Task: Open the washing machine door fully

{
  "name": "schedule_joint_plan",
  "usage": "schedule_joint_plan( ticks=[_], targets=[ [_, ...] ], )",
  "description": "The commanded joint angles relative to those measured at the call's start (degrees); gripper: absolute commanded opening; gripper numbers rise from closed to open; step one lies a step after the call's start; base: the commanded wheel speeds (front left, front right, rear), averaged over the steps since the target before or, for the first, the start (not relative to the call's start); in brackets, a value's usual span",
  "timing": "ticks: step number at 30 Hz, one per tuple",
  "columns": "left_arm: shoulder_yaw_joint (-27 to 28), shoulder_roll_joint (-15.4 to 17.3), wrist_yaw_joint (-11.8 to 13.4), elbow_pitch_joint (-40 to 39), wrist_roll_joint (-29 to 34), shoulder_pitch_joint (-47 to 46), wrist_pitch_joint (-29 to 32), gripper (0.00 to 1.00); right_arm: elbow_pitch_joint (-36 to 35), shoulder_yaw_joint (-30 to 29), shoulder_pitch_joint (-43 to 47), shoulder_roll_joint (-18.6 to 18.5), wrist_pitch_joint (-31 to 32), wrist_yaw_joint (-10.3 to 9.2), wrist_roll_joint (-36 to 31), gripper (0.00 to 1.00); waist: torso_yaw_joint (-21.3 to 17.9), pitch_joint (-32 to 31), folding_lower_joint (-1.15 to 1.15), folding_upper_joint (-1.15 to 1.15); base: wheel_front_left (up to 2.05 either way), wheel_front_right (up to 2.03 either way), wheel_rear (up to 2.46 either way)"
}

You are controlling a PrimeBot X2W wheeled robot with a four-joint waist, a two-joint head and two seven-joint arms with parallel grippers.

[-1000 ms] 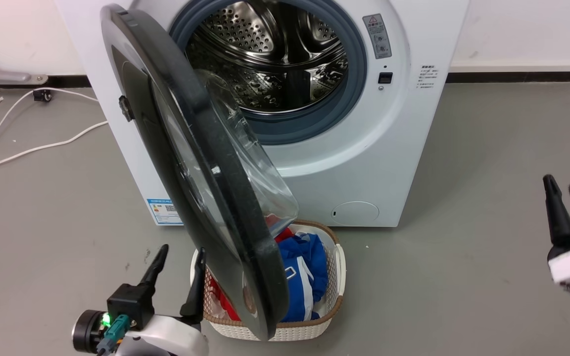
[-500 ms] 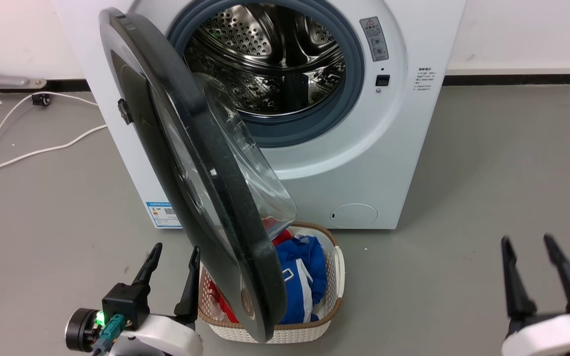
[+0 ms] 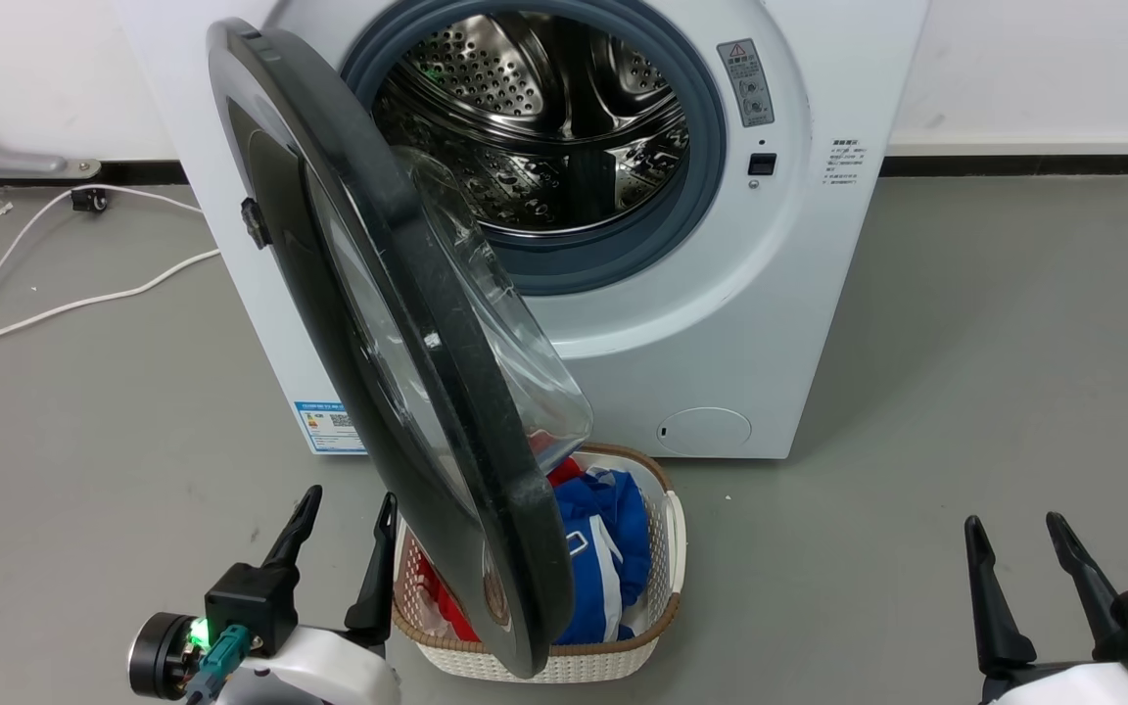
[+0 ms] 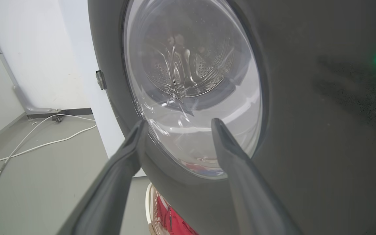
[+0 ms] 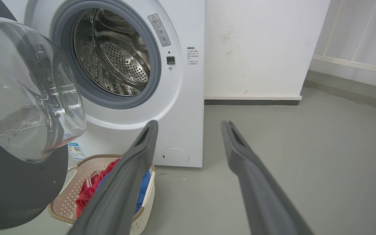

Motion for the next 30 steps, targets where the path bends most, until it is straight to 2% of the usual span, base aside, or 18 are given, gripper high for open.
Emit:
schedule_joint_plan(
  ticks=[1,7,8,9,10,20,30],
  targets=[
    [-0.1,0.1,0.2,-0.1,-0.3,0.4,0.0,1.0,-0.3,0.0,-0.8,0.3,-0.2,-0.01,0.2,1.0,0.1,0.0,0.0,0.0,0.0,0.0,0.0],
    [-0.2,0.2,0.5,0.0,-0.6,-0.2,-0.1,1.0,-0.8,0.6,-0.6,0.4,0.2,-0.01,0.3,1.0,0.3,0.2,0.0,0.0,0.0,0.0,0.0],
    [-0.2,0.2,0.5,0.1,-0.7,-0.3,-0.1,0.85,-0.8,0.7,-0.7,0.4,0.2,-0.01,0.3,1.0,0.3,0.2,0.0,0.0,0.0,0.0,0.0],
    [-0.1,0.2,0.6,0.1,-0.9,-0.4,-0.1,0.4,-0.8,0.8,-0.7,0.4,0.3,-0.01,0.3,1.0,0.2,0.2,0.0,0.0,0.0,0.0,0.0],
    [-0.1,0.2,0.7,0.2,-0.9,-0.5,0.0,0.0,-0.8,0.9,-0.7,0.4,0.3,-0.01,0.4,1.0,0.2,0.2,0.0,0.0,0.0,0.0,0.0],
    [1.2,-0.2,1.8,-2.7,-2.6,-2.6,0.0,0.0,-1.1,1.2,-0.5,0.4,0.4,-0.01,1.5,1.0,0.5,0.1,0.0,0.0,0.0,0.0,0.0],
    [2.5,-0.2,4.5,-15.9,-1.7,-10.4,0.0,0.0,-1.2,1.1,-0.9,0.4,0.2,-0.01,2.3,1.0,0.8,-0.4,0.0,0.0,0.0,0.0,0.0]
  ],
)
